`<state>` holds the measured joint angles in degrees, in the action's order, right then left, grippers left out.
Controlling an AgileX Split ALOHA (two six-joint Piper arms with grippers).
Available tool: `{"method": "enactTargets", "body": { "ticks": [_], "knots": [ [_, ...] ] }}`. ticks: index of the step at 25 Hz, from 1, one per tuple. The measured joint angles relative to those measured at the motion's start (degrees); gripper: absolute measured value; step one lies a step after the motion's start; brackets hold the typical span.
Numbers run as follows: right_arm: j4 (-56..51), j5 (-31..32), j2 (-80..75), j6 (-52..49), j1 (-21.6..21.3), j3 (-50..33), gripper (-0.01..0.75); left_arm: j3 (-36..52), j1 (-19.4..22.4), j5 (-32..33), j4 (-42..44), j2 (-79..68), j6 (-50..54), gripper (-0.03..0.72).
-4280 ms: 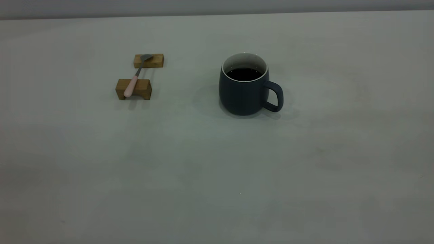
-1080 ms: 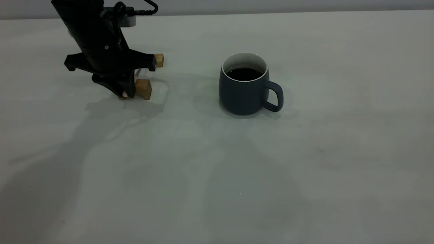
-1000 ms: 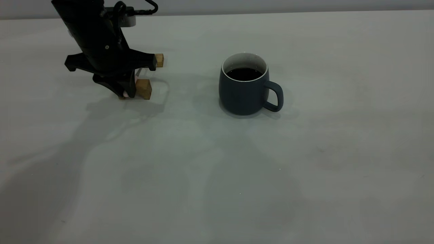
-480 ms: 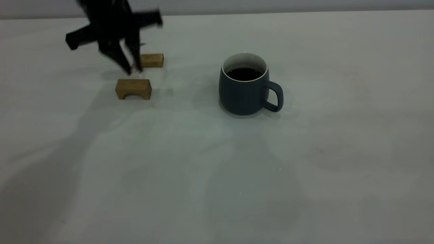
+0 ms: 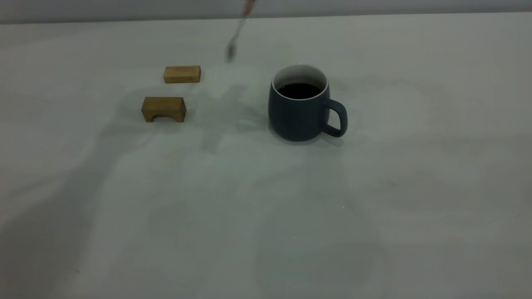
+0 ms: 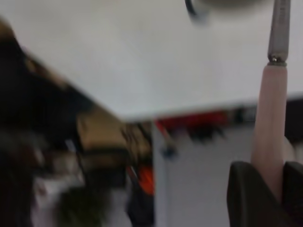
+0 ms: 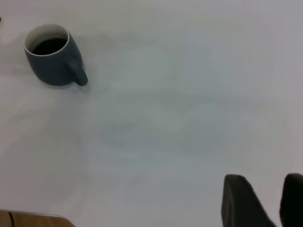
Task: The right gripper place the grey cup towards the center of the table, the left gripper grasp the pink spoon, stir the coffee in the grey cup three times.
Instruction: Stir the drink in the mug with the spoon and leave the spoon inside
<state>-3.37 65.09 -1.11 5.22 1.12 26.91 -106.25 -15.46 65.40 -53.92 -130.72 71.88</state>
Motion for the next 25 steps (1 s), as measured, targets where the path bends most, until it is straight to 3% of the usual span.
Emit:
{"method": "enactTargets", "body": {
  "ticks": [8,25],
  "knots": [
    [0.00,0.00,0.00,0.00,0.00,0.00,0.243,-0.11,-0.56,0.73,-14.56,-5.12,0.18,0.177],
    [0.00,0.00,0.00,0.00,0.00,-0.05,0.243,-0.11,-0.77,-8.00,-21.55,-15.23,-14.66,0.177]
  ]
}}
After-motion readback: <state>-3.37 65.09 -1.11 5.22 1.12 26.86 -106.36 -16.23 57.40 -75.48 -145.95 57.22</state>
